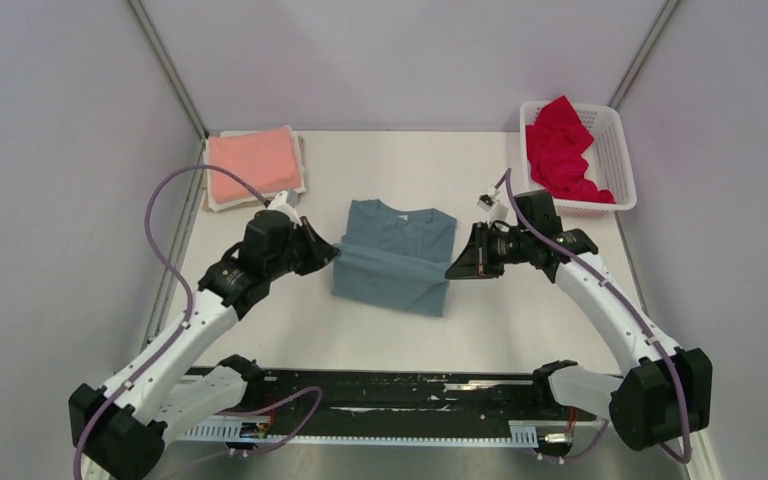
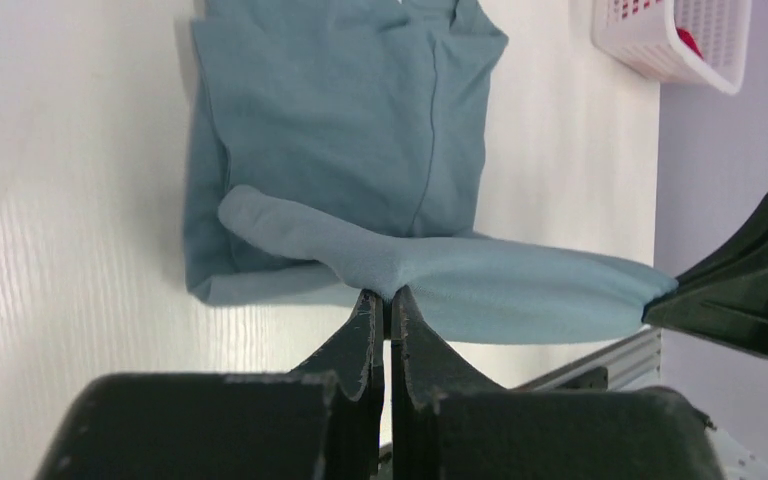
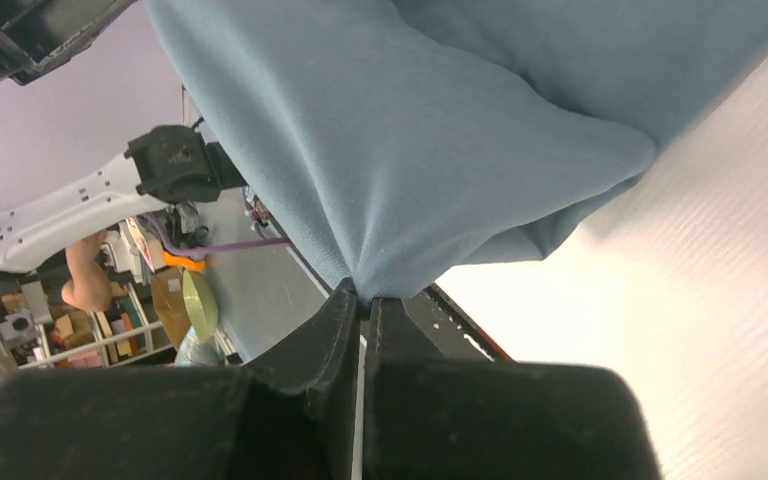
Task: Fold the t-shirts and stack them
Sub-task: Fold the long partially folded tshirt into a neat square
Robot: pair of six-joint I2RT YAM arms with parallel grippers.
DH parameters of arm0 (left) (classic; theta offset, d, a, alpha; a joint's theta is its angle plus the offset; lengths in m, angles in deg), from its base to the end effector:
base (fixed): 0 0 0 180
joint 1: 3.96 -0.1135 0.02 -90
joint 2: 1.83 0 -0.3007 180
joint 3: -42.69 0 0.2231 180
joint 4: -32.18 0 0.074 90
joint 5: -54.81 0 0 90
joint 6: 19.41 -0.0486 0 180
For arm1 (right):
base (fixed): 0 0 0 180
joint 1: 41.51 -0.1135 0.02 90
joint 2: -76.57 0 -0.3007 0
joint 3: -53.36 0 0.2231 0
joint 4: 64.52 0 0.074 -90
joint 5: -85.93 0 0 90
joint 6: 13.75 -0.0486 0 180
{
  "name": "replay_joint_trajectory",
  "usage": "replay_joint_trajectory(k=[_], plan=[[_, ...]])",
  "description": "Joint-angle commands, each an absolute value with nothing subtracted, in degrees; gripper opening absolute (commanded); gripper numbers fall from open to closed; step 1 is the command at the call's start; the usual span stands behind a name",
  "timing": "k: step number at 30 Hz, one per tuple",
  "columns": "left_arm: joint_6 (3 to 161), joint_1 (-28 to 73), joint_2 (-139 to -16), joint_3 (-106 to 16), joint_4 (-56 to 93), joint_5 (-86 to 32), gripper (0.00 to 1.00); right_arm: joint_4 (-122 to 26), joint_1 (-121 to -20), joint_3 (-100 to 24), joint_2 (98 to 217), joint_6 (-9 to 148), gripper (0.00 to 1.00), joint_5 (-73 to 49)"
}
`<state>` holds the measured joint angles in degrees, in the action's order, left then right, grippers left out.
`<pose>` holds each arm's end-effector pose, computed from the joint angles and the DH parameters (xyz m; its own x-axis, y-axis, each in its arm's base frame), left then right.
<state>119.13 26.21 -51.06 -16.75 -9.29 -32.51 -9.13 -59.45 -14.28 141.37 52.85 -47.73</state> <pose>0.1268 -0.0763 0.3172 -0.6992 -0.4595 -0.5478 0.0191 0.7539 -0.6567 0.1620 0.0877 0.3100 -0.9403 -0.0024 -0.3404 -0.2711 0.6101 0.7445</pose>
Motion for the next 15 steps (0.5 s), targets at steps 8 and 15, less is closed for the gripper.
replay_joint_trajectory(k=[8, 15], plan=[[114.3, 14.8, -73.1, -29.4, 3.8, -25.9, 0.0, -16.6, -52.7, -23.3, 155.0, 52.9, 0.0, -49.1], [112.3, 12.6, -87.2, -38.7, 4.1, -23.3, 0.0, -22.4, -49.1, -25.3, 162.3, 51.1, 0.0, -49.2]])
